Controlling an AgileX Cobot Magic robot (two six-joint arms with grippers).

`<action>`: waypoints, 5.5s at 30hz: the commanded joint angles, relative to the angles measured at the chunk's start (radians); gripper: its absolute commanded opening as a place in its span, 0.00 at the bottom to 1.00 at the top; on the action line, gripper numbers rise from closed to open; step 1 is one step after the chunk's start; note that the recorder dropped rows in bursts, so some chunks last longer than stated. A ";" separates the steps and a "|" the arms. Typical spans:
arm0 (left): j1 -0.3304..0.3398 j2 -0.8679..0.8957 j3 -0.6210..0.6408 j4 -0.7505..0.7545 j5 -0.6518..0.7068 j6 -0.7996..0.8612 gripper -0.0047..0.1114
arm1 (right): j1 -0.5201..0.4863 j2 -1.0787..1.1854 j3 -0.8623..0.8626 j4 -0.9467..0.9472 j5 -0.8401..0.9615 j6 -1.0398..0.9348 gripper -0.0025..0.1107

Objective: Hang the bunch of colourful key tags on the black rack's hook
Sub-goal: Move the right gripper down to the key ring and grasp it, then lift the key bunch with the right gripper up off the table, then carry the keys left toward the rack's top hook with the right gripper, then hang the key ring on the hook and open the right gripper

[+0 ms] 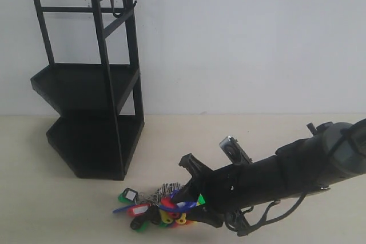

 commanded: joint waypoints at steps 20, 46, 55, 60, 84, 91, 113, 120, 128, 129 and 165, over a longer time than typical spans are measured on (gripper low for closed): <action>0.002 0.004 -0.002 0.001 -0.003 0.000 0.08 | 0.002 0.064 -0.066 0.004 -0.075 -0.021 0.12; 0.002 0.004 -0.002 0.001 -0.003 0.000 0.08 | -0.002 -0.439 -0.105 -0.567 -0.203 -0.174 0.02; 0.002 0.004 -0.002 0.001 -0.003 0.000 0.08 | -0.002 -0.596 -0.129 -0.889 -0.190 0.074 0.02; 0.002 0.004 -0.002 0.001 -0.003 0.000 0.08 | 0.028 -0.613 -0.141 -1.005 -0.166 0.089 0.02; 0.002 0.004 -0.002 0.001 -0.003 0.000 0.08 | 0.093 -0.615 -0.167 -1.252 -0.351 0.372 0.02; 0.002 0.004 -0.002 0.001 -0.003 0.000 0.08 | 0.132 -0.615 -0.174 -1.304 -0.362 0.372 0.02; 0.002 0.004 -0.002 0.001 -0.003 0.000 0.08 | 0.188 -0.522 -0.186 -1.353 -0.604 0.380 0.02; 0.002 0.004 -0.002 0.001 -0.003 0.000 0.08 | 0.188 -0.428 -0.290 -1.353 -0.626 0.377 0.02; 0.002 0.004 -0.002 0.001 -0.003 0.000 0.08 | 0.224 -0.311 -0.422 -1.359 -0.687 0.305 0.02; 0.002 0.004 -0.002 0.001 -0.003 0.000 0.08 | 0.229 -0.294 -0.442 -1.359 -0.689 0.293 0.02; 0.002 0.004 -0.002 0.001 -0.003 0.000 0.08 | 0.287 -0.147 -0.550 -1.359 -0.794 0.247 0.02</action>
